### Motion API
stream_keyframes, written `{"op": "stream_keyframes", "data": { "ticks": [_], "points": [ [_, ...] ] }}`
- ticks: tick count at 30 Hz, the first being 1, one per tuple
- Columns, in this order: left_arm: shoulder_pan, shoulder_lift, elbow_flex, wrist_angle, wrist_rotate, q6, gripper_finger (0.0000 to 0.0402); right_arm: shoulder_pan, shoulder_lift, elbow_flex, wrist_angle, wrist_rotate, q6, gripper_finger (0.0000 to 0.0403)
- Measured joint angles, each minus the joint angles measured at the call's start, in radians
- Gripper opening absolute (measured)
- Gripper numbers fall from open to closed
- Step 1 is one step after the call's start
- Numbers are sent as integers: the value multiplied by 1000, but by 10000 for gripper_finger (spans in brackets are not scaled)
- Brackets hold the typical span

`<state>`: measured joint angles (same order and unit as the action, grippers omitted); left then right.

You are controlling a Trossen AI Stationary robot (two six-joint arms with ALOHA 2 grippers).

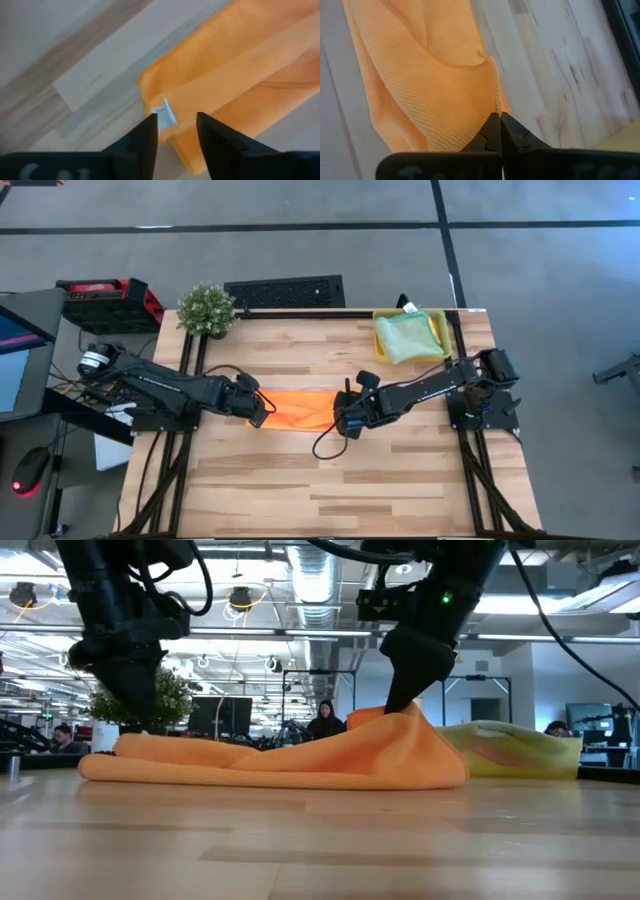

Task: Fold microfiber towels
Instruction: Fold the orange towel

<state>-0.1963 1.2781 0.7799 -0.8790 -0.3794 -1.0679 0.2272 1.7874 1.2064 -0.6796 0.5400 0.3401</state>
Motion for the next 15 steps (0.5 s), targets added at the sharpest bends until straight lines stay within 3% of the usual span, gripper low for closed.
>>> {"op": "stream_keyframes", "data": {
  "ticks": [4,7,11,15],
  "points": [
    [-4,0,7,10,-12,74,147,-1,0,0,0,0,-1,6],
    [-43,-1,25,93,-23,259,152,-1,0,0,0,1,0,6],
    [-80,-1,7,328,136,529,153,-1,0,0,0,1,0,6],
    [-87,0,-45,561,278,651,154,-1,0,0,0,4,0,6]
  ]
}}
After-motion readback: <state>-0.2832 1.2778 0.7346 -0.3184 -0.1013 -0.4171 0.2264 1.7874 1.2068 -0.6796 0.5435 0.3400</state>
